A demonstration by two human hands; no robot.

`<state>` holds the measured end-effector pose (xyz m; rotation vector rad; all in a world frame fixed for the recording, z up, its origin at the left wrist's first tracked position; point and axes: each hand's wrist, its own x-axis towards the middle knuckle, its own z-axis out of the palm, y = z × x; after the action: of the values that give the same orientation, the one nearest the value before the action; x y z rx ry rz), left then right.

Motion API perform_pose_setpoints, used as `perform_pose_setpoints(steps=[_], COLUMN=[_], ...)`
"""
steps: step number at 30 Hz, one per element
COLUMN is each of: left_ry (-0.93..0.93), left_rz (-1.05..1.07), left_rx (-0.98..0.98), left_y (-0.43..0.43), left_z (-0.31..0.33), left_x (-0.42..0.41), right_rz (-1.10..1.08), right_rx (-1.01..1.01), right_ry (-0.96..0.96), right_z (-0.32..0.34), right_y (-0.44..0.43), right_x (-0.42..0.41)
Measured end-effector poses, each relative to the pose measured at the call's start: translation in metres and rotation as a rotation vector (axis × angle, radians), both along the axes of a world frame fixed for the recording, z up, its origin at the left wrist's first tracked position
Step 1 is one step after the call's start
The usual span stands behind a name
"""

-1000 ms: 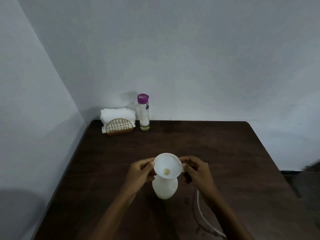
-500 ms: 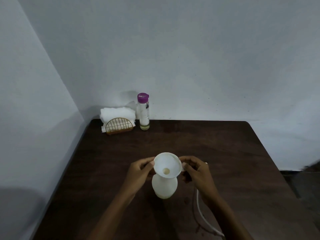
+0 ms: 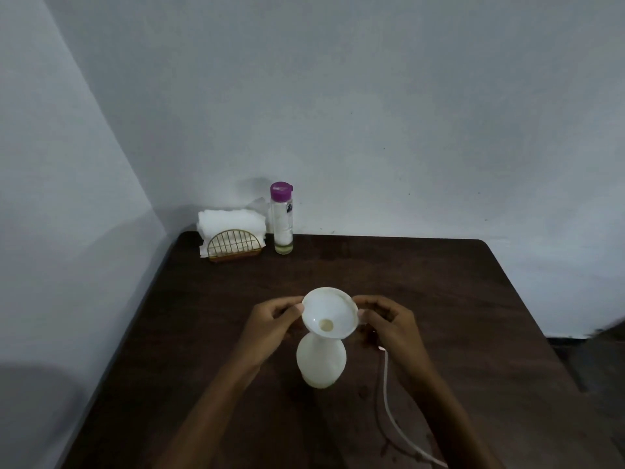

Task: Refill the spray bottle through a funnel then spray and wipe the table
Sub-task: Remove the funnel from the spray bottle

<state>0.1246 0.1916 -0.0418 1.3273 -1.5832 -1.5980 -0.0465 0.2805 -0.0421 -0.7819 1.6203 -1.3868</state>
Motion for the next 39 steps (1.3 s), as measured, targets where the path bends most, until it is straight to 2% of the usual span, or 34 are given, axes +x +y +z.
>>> perform_pose_setpoints(steps=[9,12,17,21,30,34,39], left_ry=[0.065,0.061,-0.025,-0.100,-0.222,-0.306,-0.375], left_rz=[-0.014,-0.057,-0.064,-0.086,-0.084,-0.201,-0.219], left_rx=[-0.093,-0.149,-0.228,-0.266,-0.123,-0.063,-0.045], left_y=[-0.014,-0.025,-0.057,-0.091,-0.168,-0.190,-0.202], left_z=[0.025,0.028,0.009,-0.014,-0.070,-0.100,-0.124], left_x=[-0.003,-0.009,-0.029,-0.054,-0.105,-0.115,-0.126], right_rz=[0.029,0.077,0.152,0.120,-0.074,-0.142,-0.147], right_rx=[-0.124,-0.108,-0.012,0.034,0.151,0.215,0.291], right_ry=[0.006,0.161,0.576,0.699,0.593,0.534,0.519], right_z=[0.024,0.032,0.017,-0.005,-0.076,-0.107,-0.129], right_y=[-0.015,-0.028,-0.073,-0.123,-0.220,-0.243,-0.252], right_x=[-0.014,-0.025,-0.056,-0.074,-0.086,-0.086,-0.088])
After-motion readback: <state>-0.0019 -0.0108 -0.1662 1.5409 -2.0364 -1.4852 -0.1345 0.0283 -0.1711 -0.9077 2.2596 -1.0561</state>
